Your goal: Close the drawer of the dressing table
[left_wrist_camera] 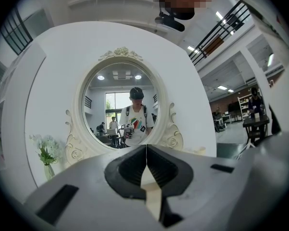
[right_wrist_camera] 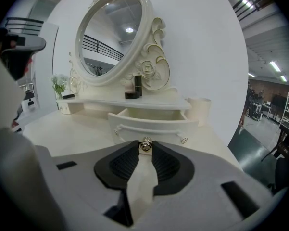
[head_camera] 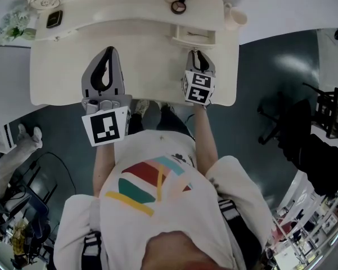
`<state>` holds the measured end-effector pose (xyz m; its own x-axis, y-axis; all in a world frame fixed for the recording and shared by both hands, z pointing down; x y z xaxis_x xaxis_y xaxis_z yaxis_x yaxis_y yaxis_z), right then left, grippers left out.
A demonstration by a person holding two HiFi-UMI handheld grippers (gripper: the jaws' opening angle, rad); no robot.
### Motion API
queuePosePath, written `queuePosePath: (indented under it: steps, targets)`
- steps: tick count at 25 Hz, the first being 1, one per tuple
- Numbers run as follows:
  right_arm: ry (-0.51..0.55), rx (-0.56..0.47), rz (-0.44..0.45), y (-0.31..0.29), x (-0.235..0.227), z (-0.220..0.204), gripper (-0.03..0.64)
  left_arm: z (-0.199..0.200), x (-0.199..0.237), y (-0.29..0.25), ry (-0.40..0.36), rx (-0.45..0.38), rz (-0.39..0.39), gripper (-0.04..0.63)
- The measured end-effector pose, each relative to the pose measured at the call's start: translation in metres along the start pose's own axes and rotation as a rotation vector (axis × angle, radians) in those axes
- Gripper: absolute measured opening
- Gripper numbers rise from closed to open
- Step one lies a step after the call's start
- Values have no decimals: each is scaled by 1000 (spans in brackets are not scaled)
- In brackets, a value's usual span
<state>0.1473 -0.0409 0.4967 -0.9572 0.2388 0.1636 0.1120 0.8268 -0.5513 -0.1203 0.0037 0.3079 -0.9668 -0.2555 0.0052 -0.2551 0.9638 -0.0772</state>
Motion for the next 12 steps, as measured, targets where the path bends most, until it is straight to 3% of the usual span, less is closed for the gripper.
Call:
queuePosePath:
  steps: [12]
  targets:
    - [23, -1, -4, -1, 0, 5, 74, -1, 2, -4, 9, 1, 2, 6]
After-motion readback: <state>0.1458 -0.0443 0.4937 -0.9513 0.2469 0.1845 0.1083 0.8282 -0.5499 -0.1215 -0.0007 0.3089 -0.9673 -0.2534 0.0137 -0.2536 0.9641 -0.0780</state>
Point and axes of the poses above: the fingertips, and each gripper's own axes: y backward along the fingers, x to its left, z out of its top, the point moved 9 cm from there along y, backward along the fingers, and after that the axes turned 10 degrees about y, right-handed, at the moved point
